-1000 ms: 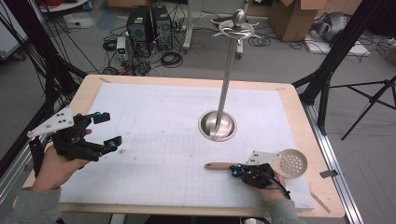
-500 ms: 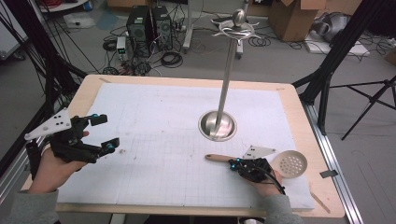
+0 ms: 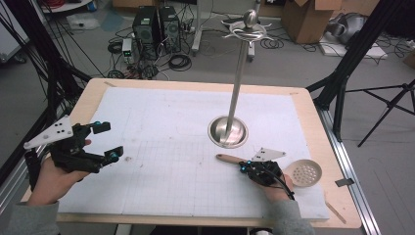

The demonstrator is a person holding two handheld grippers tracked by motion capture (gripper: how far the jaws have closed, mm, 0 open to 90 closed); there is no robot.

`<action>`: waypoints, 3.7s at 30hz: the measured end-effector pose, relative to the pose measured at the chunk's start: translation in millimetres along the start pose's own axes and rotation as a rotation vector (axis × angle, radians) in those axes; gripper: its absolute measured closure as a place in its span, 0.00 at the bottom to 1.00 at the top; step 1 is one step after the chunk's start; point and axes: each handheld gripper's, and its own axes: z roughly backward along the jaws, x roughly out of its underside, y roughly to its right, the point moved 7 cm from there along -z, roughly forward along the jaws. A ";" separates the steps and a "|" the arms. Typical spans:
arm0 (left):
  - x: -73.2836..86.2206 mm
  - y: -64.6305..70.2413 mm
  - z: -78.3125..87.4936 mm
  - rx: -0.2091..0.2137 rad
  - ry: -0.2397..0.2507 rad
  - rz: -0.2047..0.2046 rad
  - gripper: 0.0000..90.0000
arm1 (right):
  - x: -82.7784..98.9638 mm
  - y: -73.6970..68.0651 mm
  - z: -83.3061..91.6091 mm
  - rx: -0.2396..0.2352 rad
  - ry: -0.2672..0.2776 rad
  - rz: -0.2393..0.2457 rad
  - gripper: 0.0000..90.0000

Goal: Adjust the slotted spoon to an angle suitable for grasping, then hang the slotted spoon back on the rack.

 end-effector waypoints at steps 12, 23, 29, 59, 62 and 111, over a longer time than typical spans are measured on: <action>1.8 -0.3 4.1 -0.009 -0.002 0.002 0.07 | -3.1 5.6 -4.2 0.024 0.000 -0.007 1.00; 3.3 0.4 3.0 -0.006 -0.010 0.000 0.07 | -4.2 8.3 -6.0 0.036 -0.001 -0.006 1.00; 3.1 0.7 2.7 -0.004 -0.010 -0.001 0.07 | -5.7 9.0 -3.8 0.010 0.017 -0.016 1.00; 4.7 -0.8 3.2 -0.004 -0.017 0.000 0.07 | -31.4 43.1 93.1 -0.110 0.091 0.157 0.81; 5.0 -0.8 2.6 -0.003 -0.017 0.001 0.07 | -28.4 48.2 94.7 -0.106 0.092 0.152 0.71; 14.1 -2.0 22.9 -0.042 -0.028 0.017 0.07 | -31.7 57.7 87.5 -0.191 0.030 0.183 0.17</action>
